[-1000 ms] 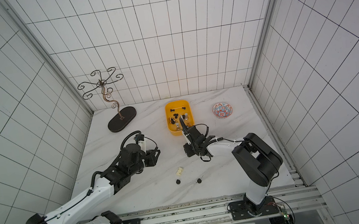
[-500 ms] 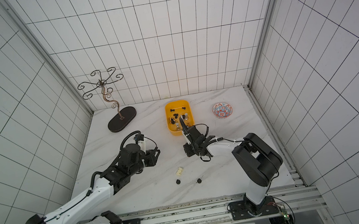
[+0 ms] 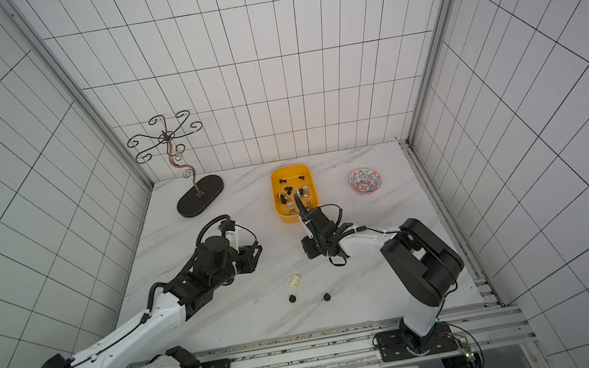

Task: Put the chess pieces into the storage box
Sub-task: Pick up the chess piece at the center of the board.

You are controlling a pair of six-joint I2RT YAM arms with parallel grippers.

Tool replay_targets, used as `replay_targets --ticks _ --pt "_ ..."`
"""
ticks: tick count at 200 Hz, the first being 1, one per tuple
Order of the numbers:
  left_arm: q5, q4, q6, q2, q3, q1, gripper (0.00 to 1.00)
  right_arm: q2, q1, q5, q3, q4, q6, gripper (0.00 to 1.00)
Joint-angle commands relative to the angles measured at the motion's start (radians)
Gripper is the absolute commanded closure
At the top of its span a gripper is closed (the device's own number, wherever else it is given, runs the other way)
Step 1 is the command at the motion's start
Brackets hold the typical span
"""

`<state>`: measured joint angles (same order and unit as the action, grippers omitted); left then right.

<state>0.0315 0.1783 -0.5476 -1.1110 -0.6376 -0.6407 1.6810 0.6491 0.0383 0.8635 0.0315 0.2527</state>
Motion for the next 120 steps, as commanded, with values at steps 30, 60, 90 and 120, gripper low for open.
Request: replay_targets --ticks 30,60,90,120 --pt "-0.015 -0.002 -0.011 0.019 0.0 -0.005 0.69 -0.003 0.016 -0.015 0.04 0.019 -0.009 0.78" --pt "-0.019 0.001 -0.011 0.026 0.003 -0.005 0.69 -0.007 0.016 -0.015 0.046 0.019 -0.009 0.85" --pt "-0.024 0.004 -0.012 0.036 0.008 -0.004 0.69 -0.027 0.016 -0.021 0.074 0.034 -0.025 0.88" --pt "-0.025 0.009 -0.012 0.04 0.009 -0.005 0.69 -0.033 0.01 -0.026 0.159 0.079 -0.057 0.88"
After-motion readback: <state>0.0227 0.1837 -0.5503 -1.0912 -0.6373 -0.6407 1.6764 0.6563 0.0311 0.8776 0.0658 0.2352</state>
